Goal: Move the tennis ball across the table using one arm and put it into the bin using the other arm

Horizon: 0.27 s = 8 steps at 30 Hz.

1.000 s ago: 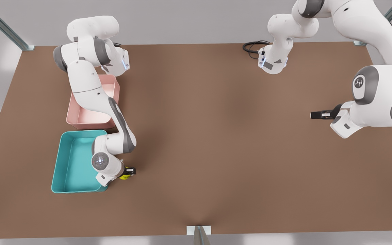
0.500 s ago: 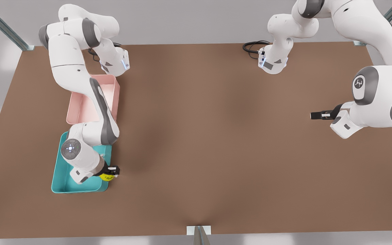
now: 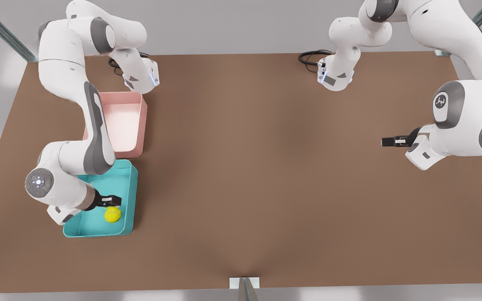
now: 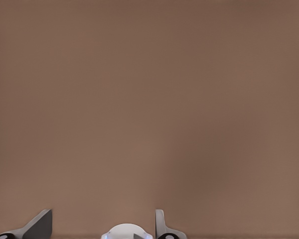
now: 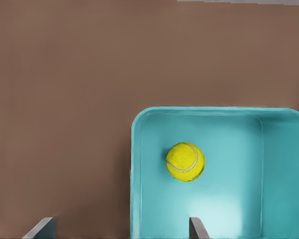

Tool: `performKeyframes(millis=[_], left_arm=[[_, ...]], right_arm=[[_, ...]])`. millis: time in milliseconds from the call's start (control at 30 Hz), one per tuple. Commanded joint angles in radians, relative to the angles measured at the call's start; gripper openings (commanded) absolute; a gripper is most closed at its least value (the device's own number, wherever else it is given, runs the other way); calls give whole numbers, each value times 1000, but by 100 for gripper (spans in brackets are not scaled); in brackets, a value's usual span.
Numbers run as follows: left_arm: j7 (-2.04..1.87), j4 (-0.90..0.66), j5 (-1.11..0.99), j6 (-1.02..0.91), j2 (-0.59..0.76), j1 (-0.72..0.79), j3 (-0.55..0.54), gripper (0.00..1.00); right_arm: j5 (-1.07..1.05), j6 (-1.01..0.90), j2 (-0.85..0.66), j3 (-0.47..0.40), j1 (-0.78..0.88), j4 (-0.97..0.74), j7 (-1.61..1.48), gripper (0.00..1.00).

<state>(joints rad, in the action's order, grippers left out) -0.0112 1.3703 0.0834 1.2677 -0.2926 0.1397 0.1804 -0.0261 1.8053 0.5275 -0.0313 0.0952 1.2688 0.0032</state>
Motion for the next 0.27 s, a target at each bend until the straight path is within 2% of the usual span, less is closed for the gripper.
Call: performKeyframes(millis=[0,33,100,233], left_arm=[[-3,0,-1,-1,1,0,-1,100],[-3,0,-1,-1,1,0,1,100],[-3,0,-1,-1,1,0,-1,100],[-3,0,1,-1,1,0,-1,100]], right_arm=[[34,-501,-87,1,15,-75,130,100],[29,-531,-194,1,14,-20,143,100],[32,-511,-300,1,-26,70,121,100],[29,-463,-362,4,-42,141,103,100]])
